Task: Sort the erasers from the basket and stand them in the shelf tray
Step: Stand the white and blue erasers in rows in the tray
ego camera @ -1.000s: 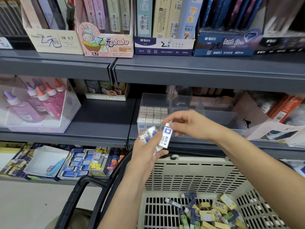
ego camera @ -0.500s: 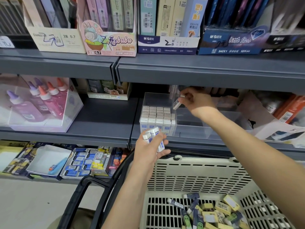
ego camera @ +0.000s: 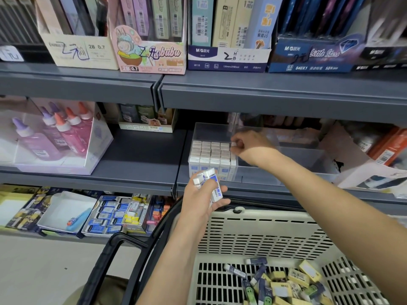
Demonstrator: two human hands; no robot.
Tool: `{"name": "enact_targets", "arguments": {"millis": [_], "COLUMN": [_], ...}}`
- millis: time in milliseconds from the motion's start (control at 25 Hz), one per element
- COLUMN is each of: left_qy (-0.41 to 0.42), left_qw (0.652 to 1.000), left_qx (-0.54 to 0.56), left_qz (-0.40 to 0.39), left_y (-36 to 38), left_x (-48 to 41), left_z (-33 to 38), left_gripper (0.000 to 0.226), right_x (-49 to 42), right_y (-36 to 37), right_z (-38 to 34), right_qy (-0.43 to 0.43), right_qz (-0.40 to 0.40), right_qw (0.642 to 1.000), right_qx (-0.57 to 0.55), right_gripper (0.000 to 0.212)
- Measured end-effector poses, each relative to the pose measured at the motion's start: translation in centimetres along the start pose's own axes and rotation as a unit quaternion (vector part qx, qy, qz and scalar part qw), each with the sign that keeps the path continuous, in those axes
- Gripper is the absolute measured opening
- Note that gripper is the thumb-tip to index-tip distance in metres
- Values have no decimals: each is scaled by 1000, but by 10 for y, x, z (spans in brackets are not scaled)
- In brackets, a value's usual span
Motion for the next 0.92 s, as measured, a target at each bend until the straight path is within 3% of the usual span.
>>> {"name": "enact_targets", "arguments": {"millis": [320,560,800,920], "left_qy": [10,11,-44,-45], "left_qw": [1000,1000,996,996], "left_qx": [-7,-23,80,70], "left_qz": [17,-1,-12,-8], "left_y": [-1,-2,-4,-5], "left_x": [4,5,3,2], "left_z": [2,4,5,4], "left_gripper": [23,27,17,16], "right_x": [18,65,62,60], "right_y": [-11,5,0,-1], "right_z": [4,-20,-23,-22], "right_qy": [0,-60,-22,-13], "right_qz": [30,-111,-92,-99], "right_qw": [996,950,925,917], "right_qx": [-85,-287,-369,-385], "right_gripper": [11,14,13,10]}}
Point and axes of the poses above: each hand's wrist, its own x-axis away from the middle knuckle, its own y-axis out of the palm, z = x × y, the point moved 3 cm from there along -x, towards the middle knuckle, and after that the axes turned 13 degrees about -x, right-handed, at the moved point
